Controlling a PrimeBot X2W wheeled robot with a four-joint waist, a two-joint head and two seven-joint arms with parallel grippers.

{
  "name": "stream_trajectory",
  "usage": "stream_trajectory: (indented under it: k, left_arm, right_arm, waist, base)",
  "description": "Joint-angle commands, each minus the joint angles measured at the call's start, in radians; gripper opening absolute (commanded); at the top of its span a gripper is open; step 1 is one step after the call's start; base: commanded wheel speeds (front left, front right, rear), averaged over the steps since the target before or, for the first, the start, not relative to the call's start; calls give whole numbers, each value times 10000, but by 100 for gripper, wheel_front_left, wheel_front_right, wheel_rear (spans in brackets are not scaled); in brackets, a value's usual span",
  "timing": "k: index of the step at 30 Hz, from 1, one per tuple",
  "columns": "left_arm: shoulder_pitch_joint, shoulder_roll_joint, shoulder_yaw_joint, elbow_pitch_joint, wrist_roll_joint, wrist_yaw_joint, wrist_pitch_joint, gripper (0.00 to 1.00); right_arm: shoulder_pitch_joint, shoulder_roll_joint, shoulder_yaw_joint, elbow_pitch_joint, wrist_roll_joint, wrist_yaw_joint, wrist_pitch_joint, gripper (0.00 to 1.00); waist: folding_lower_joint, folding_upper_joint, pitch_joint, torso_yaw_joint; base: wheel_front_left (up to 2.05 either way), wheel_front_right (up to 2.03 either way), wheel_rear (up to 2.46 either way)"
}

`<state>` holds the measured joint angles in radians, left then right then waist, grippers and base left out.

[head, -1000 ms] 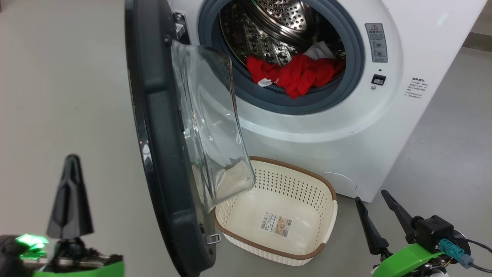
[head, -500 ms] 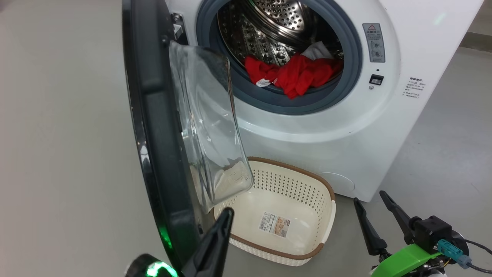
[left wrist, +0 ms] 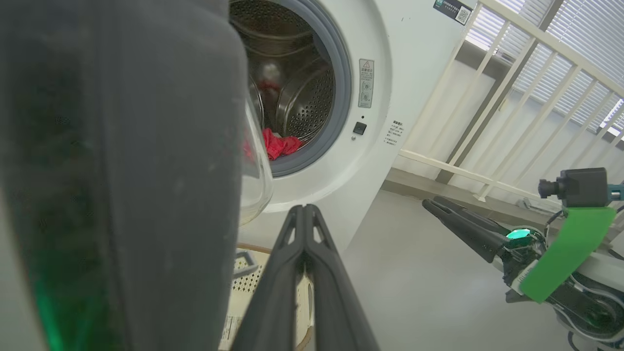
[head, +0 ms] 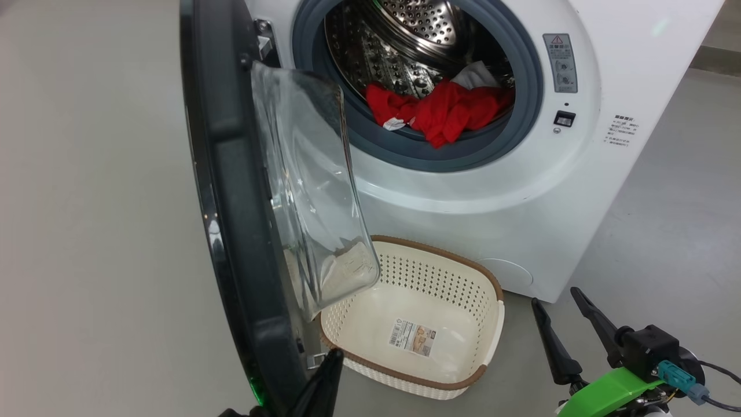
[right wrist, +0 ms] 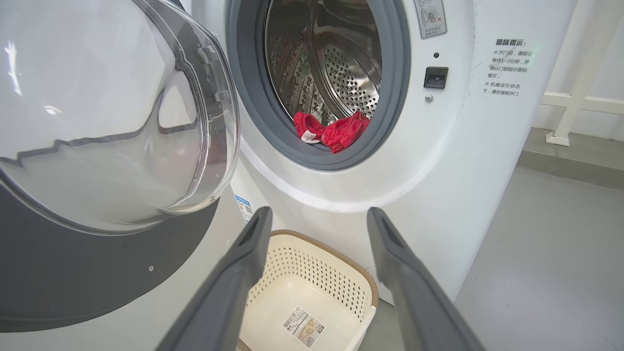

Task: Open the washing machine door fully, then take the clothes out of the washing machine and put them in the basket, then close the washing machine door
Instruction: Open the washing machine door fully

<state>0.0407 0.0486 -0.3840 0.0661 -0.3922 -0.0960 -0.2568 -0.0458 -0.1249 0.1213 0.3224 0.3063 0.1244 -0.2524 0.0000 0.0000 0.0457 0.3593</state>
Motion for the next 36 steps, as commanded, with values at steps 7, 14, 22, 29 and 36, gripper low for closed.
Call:
stream_trajectory:
  k: [7,14,22,29,36]
  left_arm:
    - [-242,16,729,221,-173,304,-49,0]
    - [-156,66,1164,311,-153,421,-49,0]
    - [-70,152,1924,206,-168,583,-49,0]
    - [-64,428,2811,140,-119,663,-49,0]
    - [-357,694,3745,375,-122,635,-49,0]
  right_arm:
    - [-265,-67,297,-242,-66,63,-93,100]
    - [-275,-109,289,-280,-65,63,-93,100]
    - [-349,-114,322,-283,-71,63,-93,100]
    - [-371,-40,330,-288,-102,63,-93,100]
    - [-461,-34,345,-293,-141,63,-93,100]
  waist:
    - [0,0,-36,44]
    - [0,0,10,200]
    - [0,0,102,432]
    - [0,0,161,609]
    - [0,0,288,645]
  base:
    - [0,0,0]
    - [0,0,0]
    - [0,0,0]
    - [0,0,0]
    - [0,0,0]
